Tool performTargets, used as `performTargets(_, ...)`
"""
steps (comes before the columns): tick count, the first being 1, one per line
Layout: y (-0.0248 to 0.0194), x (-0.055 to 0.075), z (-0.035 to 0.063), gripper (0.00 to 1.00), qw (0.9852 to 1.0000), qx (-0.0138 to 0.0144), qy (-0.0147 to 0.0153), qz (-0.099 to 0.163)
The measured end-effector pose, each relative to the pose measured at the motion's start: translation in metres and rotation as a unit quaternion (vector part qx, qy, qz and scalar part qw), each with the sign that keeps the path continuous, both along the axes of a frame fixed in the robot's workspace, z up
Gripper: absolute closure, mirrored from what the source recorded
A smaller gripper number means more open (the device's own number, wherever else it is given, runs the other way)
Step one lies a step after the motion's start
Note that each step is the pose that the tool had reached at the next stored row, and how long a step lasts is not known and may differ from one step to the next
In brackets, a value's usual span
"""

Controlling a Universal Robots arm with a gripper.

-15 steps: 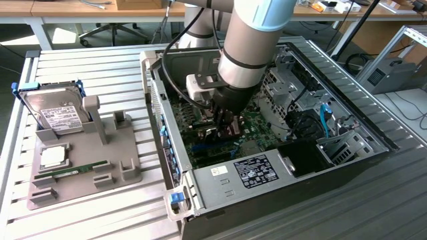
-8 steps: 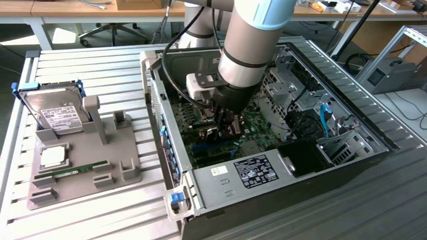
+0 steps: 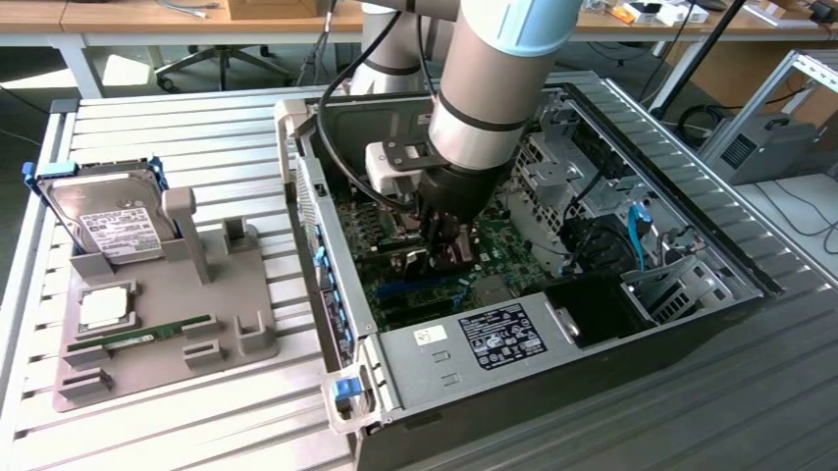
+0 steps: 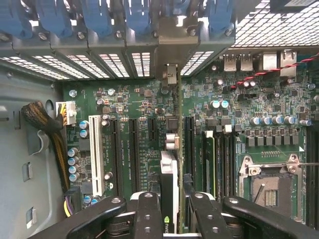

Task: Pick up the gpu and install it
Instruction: 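Insert the gpu into the slot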

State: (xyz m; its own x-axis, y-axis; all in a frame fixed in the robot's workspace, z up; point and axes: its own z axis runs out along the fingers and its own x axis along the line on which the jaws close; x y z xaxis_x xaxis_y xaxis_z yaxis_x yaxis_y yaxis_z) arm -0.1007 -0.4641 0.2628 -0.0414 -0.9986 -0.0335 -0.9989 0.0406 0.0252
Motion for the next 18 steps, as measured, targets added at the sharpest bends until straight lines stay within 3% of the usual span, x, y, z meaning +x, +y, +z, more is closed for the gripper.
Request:
performTargets(6, 0.0000, 0.0001, 0.0001, 0.73, 0.9999, -0.0001, 0.0002, -0.012)
performTargets(18, 0.0000, 0.0017, 0.0001, 0.73, 0.9999, 0.0002, 0.0008, -0.013)
